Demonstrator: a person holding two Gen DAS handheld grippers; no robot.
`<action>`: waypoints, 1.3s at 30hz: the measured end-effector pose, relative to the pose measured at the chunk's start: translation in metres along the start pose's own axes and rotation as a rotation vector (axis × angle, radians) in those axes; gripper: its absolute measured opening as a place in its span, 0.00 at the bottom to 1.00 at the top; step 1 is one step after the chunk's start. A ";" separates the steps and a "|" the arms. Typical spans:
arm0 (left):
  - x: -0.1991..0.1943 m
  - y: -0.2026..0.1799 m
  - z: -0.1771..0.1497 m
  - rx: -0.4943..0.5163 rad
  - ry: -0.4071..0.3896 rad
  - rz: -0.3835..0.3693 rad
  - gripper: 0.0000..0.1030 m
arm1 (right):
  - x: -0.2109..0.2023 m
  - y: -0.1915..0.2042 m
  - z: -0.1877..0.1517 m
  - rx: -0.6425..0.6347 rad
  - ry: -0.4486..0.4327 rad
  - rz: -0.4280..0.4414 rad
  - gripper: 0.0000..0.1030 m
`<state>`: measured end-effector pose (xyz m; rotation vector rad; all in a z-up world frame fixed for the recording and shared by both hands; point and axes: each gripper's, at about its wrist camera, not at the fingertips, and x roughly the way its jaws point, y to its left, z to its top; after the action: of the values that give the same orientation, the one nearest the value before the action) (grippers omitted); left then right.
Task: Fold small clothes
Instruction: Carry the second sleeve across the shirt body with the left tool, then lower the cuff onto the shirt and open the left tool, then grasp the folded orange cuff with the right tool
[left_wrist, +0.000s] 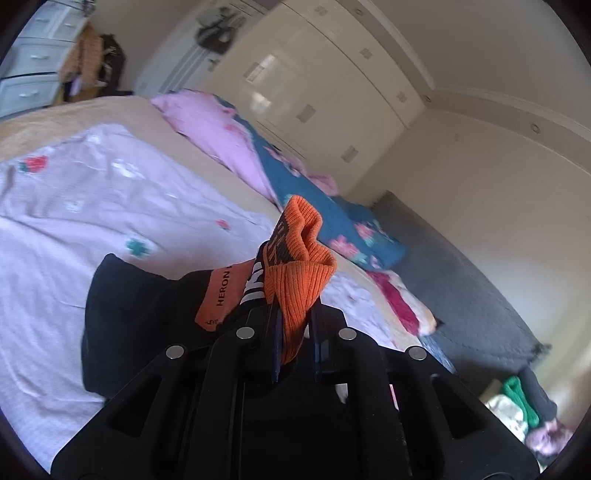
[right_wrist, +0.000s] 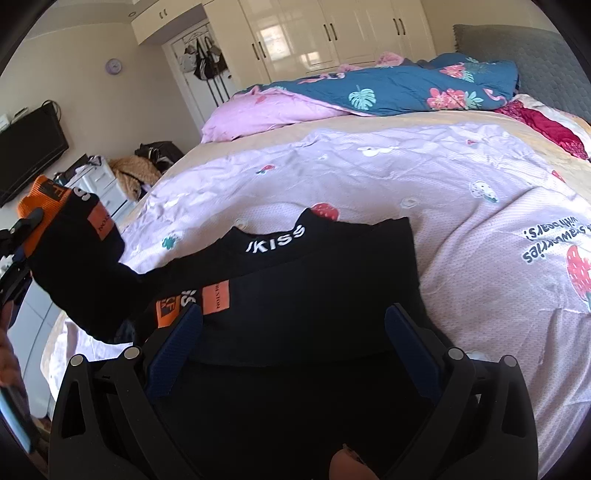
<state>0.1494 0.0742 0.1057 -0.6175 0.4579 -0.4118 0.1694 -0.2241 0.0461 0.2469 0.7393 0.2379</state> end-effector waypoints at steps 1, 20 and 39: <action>0.006 -0.005 -0.003 0.015 0.019 -0.023 0.05 | -0.001 -0.002 0.000 0.004 -0.003 -0.005 0.96; 0.116 0.000 -0.087 0.096 0.436 -0.011 0.06 | -0.006 -0.061 0.004 0.180 -0.003 -0.103 0.96; 0.101 0.028 -0.061 0.110 0.360 0.174 0.80 | 0.020 -0.028 -0.045 0.108 0.209 -0.052 0.90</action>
<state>0.2069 0.0176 0.0150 -0.3929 0.8210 -0.3804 0.1562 -0.2383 -0.0070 0.3077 0.9656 0.1765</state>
